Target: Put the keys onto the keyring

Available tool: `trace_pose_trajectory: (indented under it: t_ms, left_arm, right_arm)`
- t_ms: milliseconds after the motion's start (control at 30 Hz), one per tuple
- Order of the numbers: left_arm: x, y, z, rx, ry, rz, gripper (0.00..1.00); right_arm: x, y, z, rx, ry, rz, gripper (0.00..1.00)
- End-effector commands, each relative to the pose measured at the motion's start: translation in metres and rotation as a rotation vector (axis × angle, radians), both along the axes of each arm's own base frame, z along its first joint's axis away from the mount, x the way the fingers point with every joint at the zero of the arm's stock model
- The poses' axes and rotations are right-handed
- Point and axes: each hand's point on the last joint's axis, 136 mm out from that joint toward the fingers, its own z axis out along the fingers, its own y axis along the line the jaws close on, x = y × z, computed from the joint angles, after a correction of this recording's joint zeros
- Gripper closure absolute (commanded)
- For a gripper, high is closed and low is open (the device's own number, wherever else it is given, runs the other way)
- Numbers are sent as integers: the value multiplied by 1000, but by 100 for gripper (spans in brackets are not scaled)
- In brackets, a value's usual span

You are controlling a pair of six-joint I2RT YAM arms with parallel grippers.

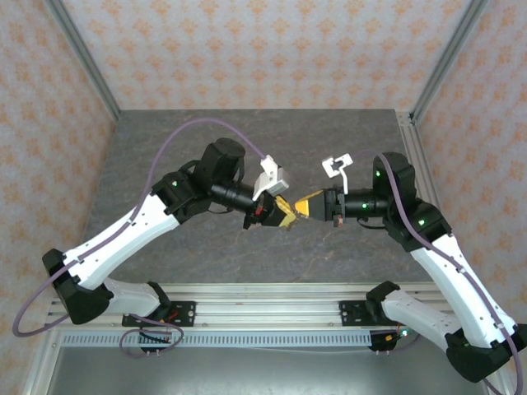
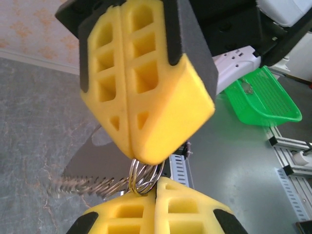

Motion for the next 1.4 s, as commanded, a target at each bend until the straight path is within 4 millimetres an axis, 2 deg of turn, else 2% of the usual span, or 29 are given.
trace_pose_trajectory:
  t_ms: [0, 333, 800, 1167, 1300, 1367]
  left_arm:
    - [17, -11, 28, -100, -90, 62, 100]
    - [27, -4, 36, -123, -88, 105, 100]
    - [28, 9, 43, -137, -93, 125, 100]
    - [30, 14, 45, -137, -100, 143, 100]
    - [33, 17, 37, -96, -88, 173, 100]
    - [36, 19, 32, -84, -81, 198, 82]
  right_arm:
    - [-2, 2, 7, 30, -56, 10, 100]
    - [7, -3, 8, 62, -131, -70, 100]
    - [12, -8, 8, 93, -206, -129, 100]
    - [16, -9, 24, 248, -247, -164, 100]
    - [16, -9, 29, 266, -274, -167, 100]
    - [14, -10, 33, 282, -297, -165, 100]
